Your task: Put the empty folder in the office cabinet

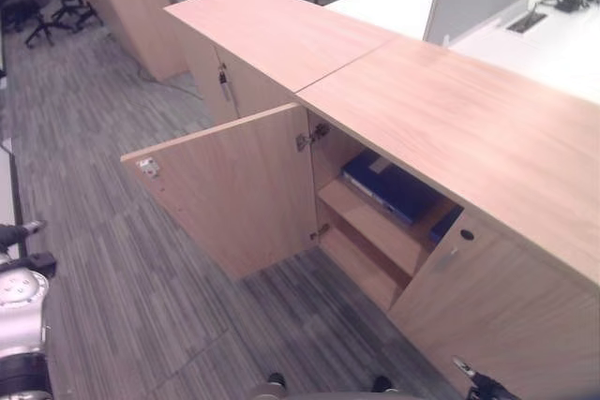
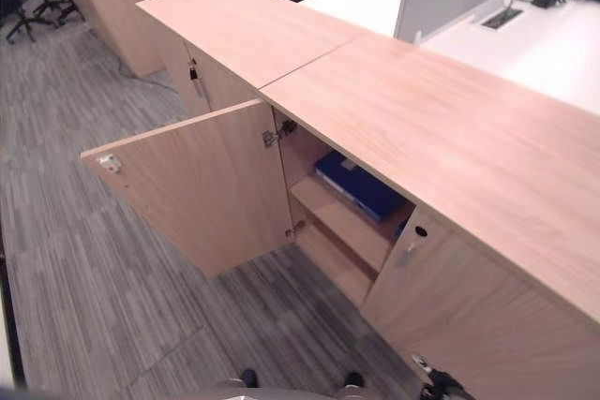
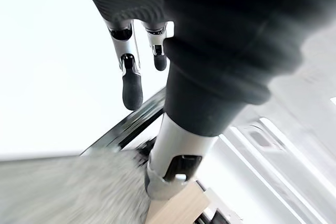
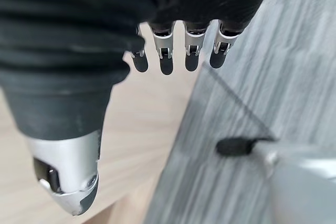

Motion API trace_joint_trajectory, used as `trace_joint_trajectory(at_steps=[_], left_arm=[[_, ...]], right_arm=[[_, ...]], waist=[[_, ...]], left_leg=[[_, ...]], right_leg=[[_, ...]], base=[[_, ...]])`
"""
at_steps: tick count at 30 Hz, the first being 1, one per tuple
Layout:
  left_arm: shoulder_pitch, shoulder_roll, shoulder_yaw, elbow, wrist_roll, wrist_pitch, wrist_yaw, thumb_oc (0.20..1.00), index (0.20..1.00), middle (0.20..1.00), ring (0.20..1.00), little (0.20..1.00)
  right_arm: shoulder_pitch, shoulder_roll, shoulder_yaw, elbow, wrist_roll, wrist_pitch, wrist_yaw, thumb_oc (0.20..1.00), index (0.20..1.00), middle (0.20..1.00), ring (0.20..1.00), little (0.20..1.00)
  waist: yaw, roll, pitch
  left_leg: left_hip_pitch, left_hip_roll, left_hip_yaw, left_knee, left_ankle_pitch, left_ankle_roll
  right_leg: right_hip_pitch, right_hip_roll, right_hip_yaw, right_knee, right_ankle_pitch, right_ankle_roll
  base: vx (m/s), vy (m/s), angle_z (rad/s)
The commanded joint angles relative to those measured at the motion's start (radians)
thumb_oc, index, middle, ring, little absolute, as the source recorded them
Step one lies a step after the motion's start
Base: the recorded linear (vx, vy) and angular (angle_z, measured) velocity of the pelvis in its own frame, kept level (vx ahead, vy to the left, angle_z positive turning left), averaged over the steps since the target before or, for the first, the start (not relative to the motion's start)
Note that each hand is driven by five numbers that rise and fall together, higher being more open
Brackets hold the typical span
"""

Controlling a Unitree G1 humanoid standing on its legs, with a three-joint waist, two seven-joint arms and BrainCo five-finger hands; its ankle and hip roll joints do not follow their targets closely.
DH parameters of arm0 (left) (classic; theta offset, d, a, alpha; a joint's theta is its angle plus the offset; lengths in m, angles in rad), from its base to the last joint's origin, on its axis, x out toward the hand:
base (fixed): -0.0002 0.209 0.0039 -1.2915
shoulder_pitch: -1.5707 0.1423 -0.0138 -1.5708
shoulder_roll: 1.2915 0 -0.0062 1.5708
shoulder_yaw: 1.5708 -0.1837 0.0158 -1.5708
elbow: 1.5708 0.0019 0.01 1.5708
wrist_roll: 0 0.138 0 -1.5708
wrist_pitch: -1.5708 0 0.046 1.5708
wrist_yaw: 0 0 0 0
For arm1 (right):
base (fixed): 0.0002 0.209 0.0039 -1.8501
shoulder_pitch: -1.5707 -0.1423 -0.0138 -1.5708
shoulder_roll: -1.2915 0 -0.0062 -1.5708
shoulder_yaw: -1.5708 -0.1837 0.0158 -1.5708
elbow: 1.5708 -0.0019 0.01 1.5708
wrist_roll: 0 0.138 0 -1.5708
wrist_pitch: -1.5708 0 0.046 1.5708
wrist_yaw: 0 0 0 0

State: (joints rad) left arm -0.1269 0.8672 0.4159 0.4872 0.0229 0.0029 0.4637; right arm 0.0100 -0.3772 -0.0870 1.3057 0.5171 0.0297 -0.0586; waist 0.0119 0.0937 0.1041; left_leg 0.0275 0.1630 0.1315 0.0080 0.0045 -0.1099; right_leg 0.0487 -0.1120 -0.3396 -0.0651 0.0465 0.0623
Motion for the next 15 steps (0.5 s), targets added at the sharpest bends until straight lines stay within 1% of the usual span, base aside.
trace_joint_trajectory(at_steps=[1, 2, 3, 4, 5, 7, 8, 9, 10, 11, 12, 13, 14, 15], left_arm=[[-0.109, 0.186, -0.044, 0.030, 0.063, -0.007, 0.002, 1.000, 1.000, 1.000, 1.000, 1.000], [-0.131, 0.211, -0.058, 0.042, 0.069, -0.002, -0.013, 1.000, 1.000, 1.000, 1.000, 1.000], [-0.137, 0.213, -0.063, 0.045, 0.069, -0.003, -0.013, 1.000, 1.000, 1.000, 1.000, 1.000], [-0.195, 0.267, -0.111, 0.056, 0.099, 0.006, -0.028, 1.000, 1.000, 1.000, 1.000, 1.000], [-0.229, 0.291, -0.142, 0.067, 0.114, 0.009, -0.036, 1.000, 1.000, 1.000, 1.000, 1.000], [-0.321, 0.327, -0.226, 0.108, 0.132, 0.013, -0.054, 1.000, 1.000, 1.000, 1.000, 1.000], [-0.385, 0.338, -0.289, 0.143, 0.137, 0.013, -0.062, 1.000, 1.000, 1.000, 1.000, 1.000], [-0.418, 0.349, -0.321, 0.164, 0.138, 0.015, -0.070, 1.000, 1.000, 1.000, 1.000, 1.000], [-0.440, 0.351, -0.345, 0.185, 0.139, 0.019, -0.081, 1.000, 1.000, 1.000, 1.000, 1.000], [-0.491, 0.354, -0.396, 0.218, 0.132, 0.017, -0.094, 1.000, 1.000, 1.000, 1.000, 1.000], [-0.588, 0.346, -0.499, 0.285, 0.132, 0.017, -0.118, 1.000, 1.000, 1.000, 1.000, 1.000], [-0.608, 0.346, -0.519, 0.293, 0.130, 0.015, -0.117, 1.000, 1.000, 1.000, 1.000, 1.000], [-0.639, 0.336, -0.553, 0.306, 0.130, 0.017, -0.127, 1.000, 1.000, 1.000, 1.000, 1.000], [-0.689, 0.316, -0.608, 0.312, 0.123, 0.016, -0.153, 1.000, 1.000, 1.000, 1.000, 1.000]], right_arm=[[-0.027, 0.016, 0.010, 0.010, -0.022, -0.025, 0.015, 1.000, 1.000, 1.000, 1.000, 1.000], [-0.021, 0.012, 0.006, 0.015, -0.021, -0.024, 0.021, 1.000, 1.000, 1.000, 1.000, 1.000], [-0.021, 0.013, 0.004, 0.015, -0.021, -0.024, 0.021, 1.000, 1.000, 1.000, 1.000, 1.000], [-0.013, 0.004, 0.009, 0.026, -0.024, -0.020, 0.029, 1.000, 1.000, 1.000, 1.000, 1.000], [-0.009, 0.003, 0.007, 0.033, -0.023, -0.020, 0.037, 1.000, 1.000, 1.000, 1.000, 1.000], [-0.009, -0.002, 0.013, 0.042, -0.021, -0.017, 0.048, 1.000, 1.000, 1.000, 1.000, 1.000], [-0.010, -0.001, 0.008, 0.044, -0.022, -0.014, 0.055, 1.000, 1.000, 1.000, 1.000, 1.000], [-0.011, -0.001, 0.008, 0.044, -0.019, -0.014, 0.057, 1.000, 1.000, 1.000, 1.000, 1.000], [-0.015, -0.001, 0.014, 0.043, -0.018, -0.011, 0.064, 1.000, 1.000, 1.000, 1.000, 1.000], [-0.015, 0.003, 0.016, 0.043, -0.012, -0.012, 0.069, 1.000, 1.000, 1.000, 1.000, 1.000], [-0.015, 0.011, 0.028, 0.050, -0.004, -0.008, 0.084, 1.000, 1.000, 1.000, 1.000, 1.000], [-0.013, 0.015, 0.024, 0.050, -0.003, -0.008, 0.084, 1.000, 1.000, 1.000, 1.000, 1.000], [-0.014, 0.017, 0.025, 0.052, -0.001, -0.008, 0.086, 1.000, 1.000, 1.000, 1.000, 1.000], [-0.020, 0.016, 0.033, 0.055, 0.001, -0.006, 0.090, 1.000, 1.000, 1.000, 1.000, 1.000]], waist=[[-0.015, -0.035, -0.022], [-0.021, -0.026, -0.029], [-0.019, -0.027, -0.029], [-0.033, -0.016, -0.046], [-0.037, -0.014, -0.052], [-0.052, -0.011, -0.061], [-0.052, -0.013, -0.067], [-0.055, -0.012, -0.072], [-0.062, -0.008, -0.077], [-0.061, -0.009, -0.082], [-0.073, -0.004, -0.098], [-0.067, -0.009, -0.097], [-0.071, -0.008, -0.100], [-0.078, -0.005, -0.102]], left_leg=[[-0.107, 0.063, -0.048, -0.076, 0.132, -0.037], [-0.093, 0.065, -0.050, -0.078, 0.135, -0.039], [-0.092, 0.066, -0.049, -0.078, 0.135, -0.040], [-0.068, 0.053, -0.066, -0.084, 0.115, -0.041], [-0.060, 0.047, -0.065, -0.084, 0.108, -0.040], [-0.040, 0.034, -0.047, -0.084, 0.088, -0.036], [-0.034, 0.022, -0.037, -0.085, 0.081, -0.028], [-0.028, 0.012, -0.029, -0.085, 0.072, -0.021], [-0.021, 0.002, -0.021, -0.087, 0.060, -0.015], [-0.010, -0.010, -0.008, -0.088, 0.048, -0.006], [0.017, -0.038, 0.019, -0.094, 0.020, 0.015], [0.018, -0.039, 0.021, -0.094, 0.019, 0.016], [0.026, -0.048, 0.026, -0.095, 0.011, 0.023], [0.032, -0.066, 0.031, -0.095, -0.003, 0.035]], right_leg=[[0.085, 0.015, 0.007, 0.030, -0.172, 0.017], [0.089, 0.022, 0.014, 0.024, -0.170, 0.020], [0.090, 0.023, 0.015, 0.022, -0.169, 0.019], [0.093, 0.024, 0.028, 0.002, -0.156, 0.028], [0.094, 0.022, 0.032, -0.006, -0.149, 0.033], [0.091, 0.007, 0.045, -0.015, -0.131, 0.052], [0.084, -0.006, 0.055, -0.017, -0.117, 0.064], [0.079, -0.018, 0.062, -0.016, -0.109, 0.071], [0.076, -0.030, 0.068, -0.016, -0.103, 0.079], [0.073, -0.043, 0.080, -0.015, -0.095, 0.088], [0.068, -0.075, 0.101, -0.016, -0.079, 0.109], [0.069, -0.077, 0.103, -0.016, -0.078, 0.111], [0.066, -0.087, 0.108, -0.016, -0.073, 0.118], [0.061, -0.106, 0.112, -0.015, -0.059, 0.130]], base=[[0.10, 0.086, -0.26], [0.04, 0.044, -0.21], [0.12, 0.142, -0.25], [0.10, 0.142, -0.19], [0.13, 0.207, -0.19], [0.08, 0.187, -0.13], [0.08, 0.204, -0.15], [0.07, 0.220, -0.17], [0.07, 0.216, -0.20], [0.12, 0.347, -0.29], [0.10, 0.278, -0.28], [0.10, 0.258, -0.26], [0.05, 0.181, -0.19], [0.05, 0.243, -0.19]])
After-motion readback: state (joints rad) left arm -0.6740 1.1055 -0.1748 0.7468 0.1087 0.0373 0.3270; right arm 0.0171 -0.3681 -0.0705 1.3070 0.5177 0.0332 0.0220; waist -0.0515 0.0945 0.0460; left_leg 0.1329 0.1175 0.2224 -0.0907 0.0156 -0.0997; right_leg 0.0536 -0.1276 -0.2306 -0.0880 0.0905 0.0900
